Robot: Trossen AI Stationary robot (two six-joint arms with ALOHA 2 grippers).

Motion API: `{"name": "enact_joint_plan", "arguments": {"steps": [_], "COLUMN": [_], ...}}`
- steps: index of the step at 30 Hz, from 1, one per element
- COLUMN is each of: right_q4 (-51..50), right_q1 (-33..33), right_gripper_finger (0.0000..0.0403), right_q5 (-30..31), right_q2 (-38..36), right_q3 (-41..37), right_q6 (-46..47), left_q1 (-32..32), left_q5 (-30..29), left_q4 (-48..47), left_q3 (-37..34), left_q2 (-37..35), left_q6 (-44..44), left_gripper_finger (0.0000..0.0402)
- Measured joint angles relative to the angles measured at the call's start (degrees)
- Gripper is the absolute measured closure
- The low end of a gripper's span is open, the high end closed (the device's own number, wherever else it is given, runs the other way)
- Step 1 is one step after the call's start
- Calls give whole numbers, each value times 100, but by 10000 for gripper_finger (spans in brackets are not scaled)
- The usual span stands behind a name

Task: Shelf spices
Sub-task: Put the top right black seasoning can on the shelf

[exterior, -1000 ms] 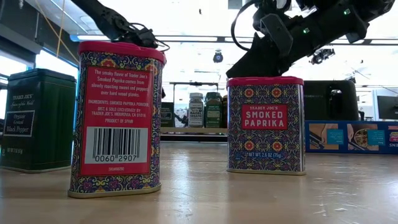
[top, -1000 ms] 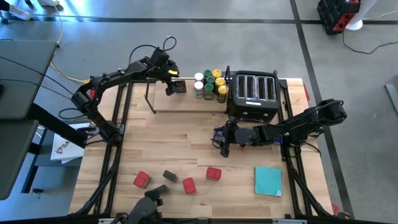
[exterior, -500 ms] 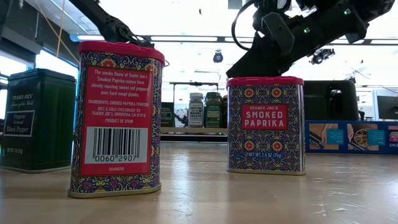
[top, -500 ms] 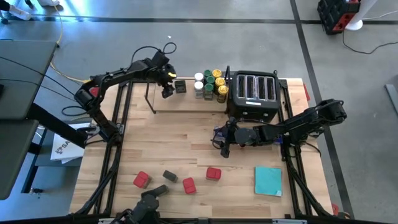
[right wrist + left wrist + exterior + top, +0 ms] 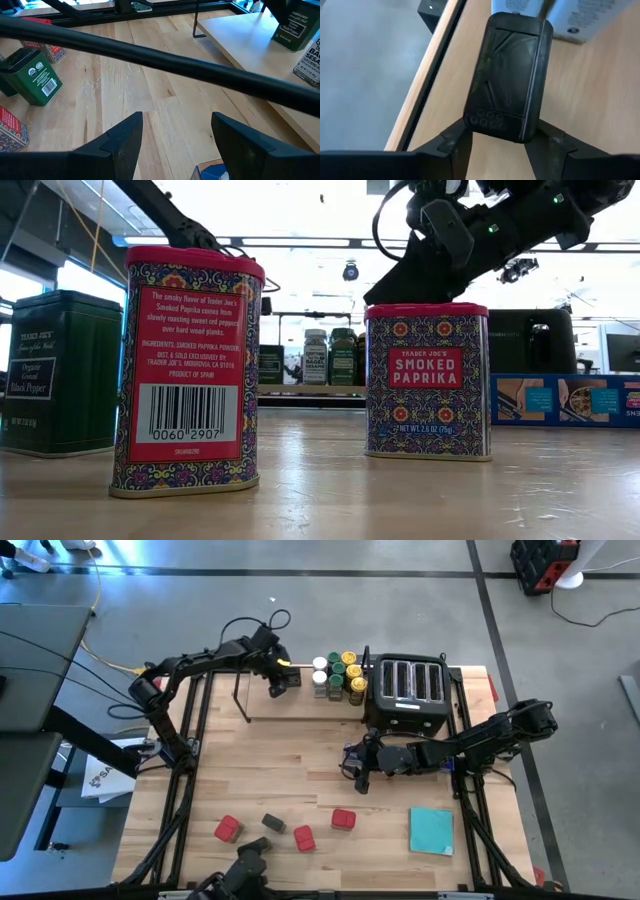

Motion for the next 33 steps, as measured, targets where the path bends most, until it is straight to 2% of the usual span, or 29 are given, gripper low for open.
{"name": "enact_joint_plan", "arguments": {"steps": [7, 19, 33], "right_q4": [32, 31, 28], "right_q1": [0, 0, 0], "right_gripper_finger": [172, 172, 172], "right_q5": [-1, 0, 0], "right_q2": [2, 1, 0], "right_q3": [0, 0, 0], "right_q6": [0, -2, 0], "left_q1": [-107, -218, -214], "left_q5": [11, -179, -148], "left_q4": [342, 726, 1148], "left_q3": [11, 4, 0], "left_q2": [148, 190, 182], "left_q6": [-46, -28, 87], "left_gripper_finger": [266, 267, 172]}}
